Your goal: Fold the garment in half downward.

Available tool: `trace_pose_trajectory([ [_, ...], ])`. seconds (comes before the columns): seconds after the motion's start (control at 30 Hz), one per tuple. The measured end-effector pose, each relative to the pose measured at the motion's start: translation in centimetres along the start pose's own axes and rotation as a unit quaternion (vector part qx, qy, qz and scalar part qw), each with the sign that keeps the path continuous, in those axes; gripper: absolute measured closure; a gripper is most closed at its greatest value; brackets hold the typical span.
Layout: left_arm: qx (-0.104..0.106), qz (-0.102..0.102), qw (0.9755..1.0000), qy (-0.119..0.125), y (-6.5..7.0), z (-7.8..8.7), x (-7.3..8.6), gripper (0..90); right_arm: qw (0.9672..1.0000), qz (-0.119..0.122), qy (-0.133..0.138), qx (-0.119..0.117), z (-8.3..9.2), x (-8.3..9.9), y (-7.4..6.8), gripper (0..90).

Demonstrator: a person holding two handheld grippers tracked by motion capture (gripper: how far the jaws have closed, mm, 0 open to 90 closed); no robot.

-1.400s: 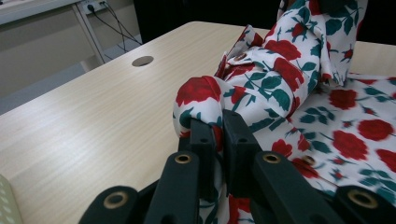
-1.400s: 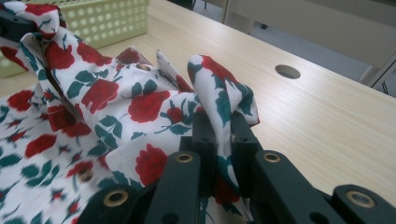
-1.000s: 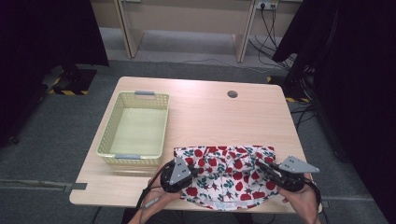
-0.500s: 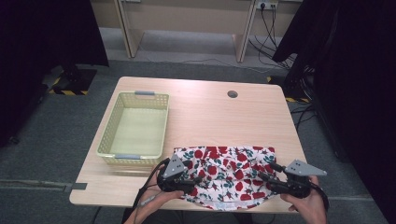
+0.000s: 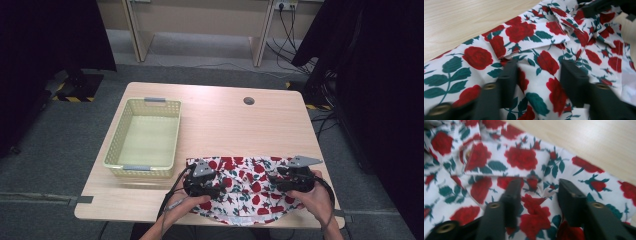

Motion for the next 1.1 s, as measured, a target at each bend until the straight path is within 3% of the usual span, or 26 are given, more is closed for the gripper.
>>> trace_pose_trajectory([
  [0.1,-0.003,-0.006,1.0000,0.004,0.0,0.2,0.5,70.0,0.9999,0.013,-0.010,-0.004,-0.1,0.8,0.1,73.3],
  [0.2,0.004,-0.004,0.9999,0.016,0.2,0.6,0.8,82.1,0.9996,0.028,0.005,-0.009,0.7,1.4,-0.2,82.6],
  [0.3,0.016,-0.017,0.9990,0.038,1.3,1.8,0.9,83.9,0.9986,0.039,0.032,-0.015,2.2,1.6,-1.0,85.4],
  [0.43,0.031,-0.028,0.9982,0.042,2.4,3.1,1.4,84.2,0.9970,0.045,0.061,-0.018,4.3,2.2,-2.0,87.1],
  [0.63,0.041,-0.032,0.9978,0.040,3.0,4.3,3.3,77.5,0.9967,0.030,0.075,-0.011,5.5,5.2,-3.0,87.4],
  [0.8,0.042,-0.021,0.9981,0.040,2.7,4.6,4.1,70.5,0.9978,0.007,0.065,0.000,5.4,7.5,-2.6,83.6],
  [0.9,0.042,-0.008,0.9977,0.054,2.4,5.1,3.6,60.1,0.9971,0.008,0.076,-0.001,5.9,7.0,-2.6,76.6],
  [1.1,0.009,0.013,0.9984,0.054,1.0,5.4,2.5,43.7,0.9970,0.015,0.075,-0.001,5.2,4.7,-3.0,61.0],
])
Point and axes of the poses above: each handheld gripper's, and its own axes: z roughly backward along the jaws, x roughly out of its underside, y roughly to its right, the point moved 5 cm from there along -z, roughly forward along the jaws, and after that the axes turned 6 degrees about -x, right-handed, at the moved point
